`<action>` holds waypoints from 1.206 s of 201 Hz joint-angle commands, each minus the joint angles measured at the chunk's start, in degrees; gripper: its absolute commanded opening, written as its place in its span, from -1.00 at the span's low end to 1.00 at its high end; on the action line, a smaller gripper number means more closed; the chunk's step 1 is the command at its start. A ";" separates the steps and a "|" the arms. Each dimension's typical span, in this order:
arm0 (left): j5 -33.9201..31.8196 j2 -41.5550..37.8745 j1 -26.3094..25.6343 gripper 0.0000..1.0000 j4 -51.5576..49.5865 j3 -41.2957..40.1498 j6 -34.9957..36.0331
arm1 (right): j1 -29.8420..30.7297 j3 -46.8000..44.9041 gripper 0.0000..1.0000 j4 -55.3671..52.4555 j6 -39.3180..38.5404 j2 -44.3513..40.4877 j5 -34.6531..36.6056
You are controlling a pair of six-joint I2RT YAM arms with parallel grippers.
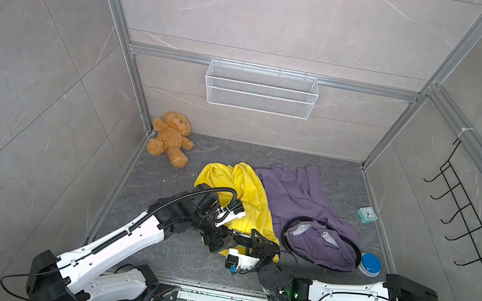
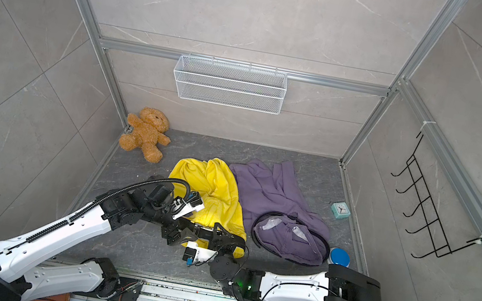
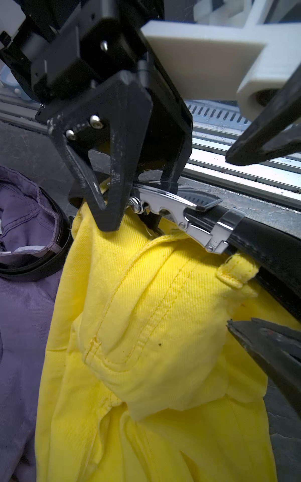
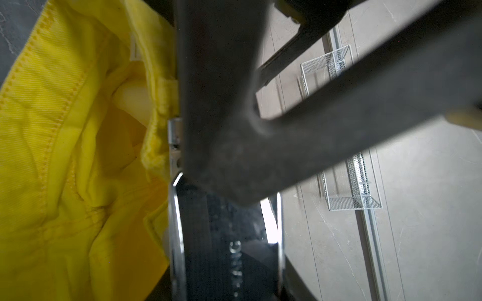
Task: Remove the belt from the trousers
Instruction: Adjust the trousers at the center of the board.
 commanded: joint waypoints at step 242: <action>-25.85 -7.18 -6.23 -1.00 28.80 -17.25 -18.46 | -14.37 21.80 0.88 -57.70 67.57 -18.00 -38.19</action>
